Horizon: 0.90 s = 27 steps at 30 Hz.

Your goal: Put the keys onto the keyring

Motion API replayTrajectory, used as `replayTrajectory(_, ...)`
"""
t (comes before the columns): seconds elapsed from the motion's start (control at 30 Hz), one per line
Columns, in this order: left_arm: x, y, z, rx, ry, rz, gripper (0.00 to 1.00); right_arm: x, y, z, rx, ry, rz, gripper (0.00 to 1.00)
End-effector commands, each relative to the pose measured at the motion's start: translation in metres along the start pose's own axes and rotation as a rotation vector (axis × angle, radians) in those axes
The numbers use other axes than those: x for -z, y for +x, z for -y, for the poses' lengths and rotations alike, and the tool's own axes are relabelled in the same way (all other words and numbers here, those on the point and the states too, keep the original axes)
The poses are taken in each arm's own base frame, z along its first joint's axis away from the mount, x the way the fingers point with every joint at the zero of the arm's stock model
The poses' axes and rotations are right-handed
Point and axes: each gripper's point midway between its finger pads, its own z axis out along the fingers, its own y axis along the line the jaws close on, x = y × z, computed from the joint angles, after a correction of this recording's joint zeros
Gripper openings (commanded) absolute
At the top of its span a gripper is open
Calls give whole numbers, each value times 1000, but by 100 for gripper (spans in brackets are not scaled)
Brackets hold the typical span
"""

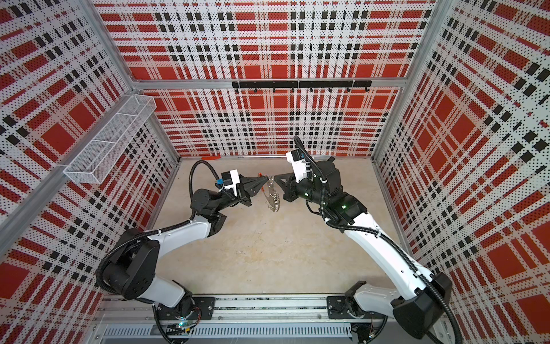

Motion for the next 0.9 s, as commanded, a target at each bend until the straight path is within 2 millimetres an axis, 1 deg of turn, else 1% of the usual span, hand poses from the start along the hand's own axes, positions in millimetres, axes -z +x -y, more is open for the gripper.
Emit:
replayTrajectory(0.0, -4, -30, 14, -66, 71, 99, 0, 3, -10, 0, -24, -27, 22, 0)
replayTrajectory(0.13, -2, -37, 18, -82, 87, 141, 0, 0, -6, -10, -82, -134, -11, 0)
replayTrajectory(0.2, -1, -41, 21, -107, 93, 165, 0, -2, -3, -12, -111, -176, -34, 0)
replayTrajectory(0.37, -4, -44, 21, -109, 109, 180, 0, -9, 7, -14, -171, -252, -93, 0)
replayTrajectory(0.47, -6, -44, 21, -104, 112, 183, 0, -10, 9, -17, -188, -283, -103, 0)
replayTrajectory(0.57, -6, -43, 21, -98, 114, 183, 0, -10, 6, -21, -208, -310, -96, 0)
replayTrajectory(0.67, -5, -43, 21, -87, 112, 183, 0, -6, 0, -17, -193, -280, -62, 0)
replayTrajectory(0.73, -5, -45, 18, -68, 101, 186, 0, 1, -7, -10, -175, -212, -18, 0)
replayTrajectory(0.8, -5, -47, 14, -33, 84, 193, 0, 11, -16, -4, -102, -139, 36, 0)
replayTrajectory(0.87, -7, -49, 10, 29, 70, 201, 0, 21, -24, -5, -69, -115, 86, 0)
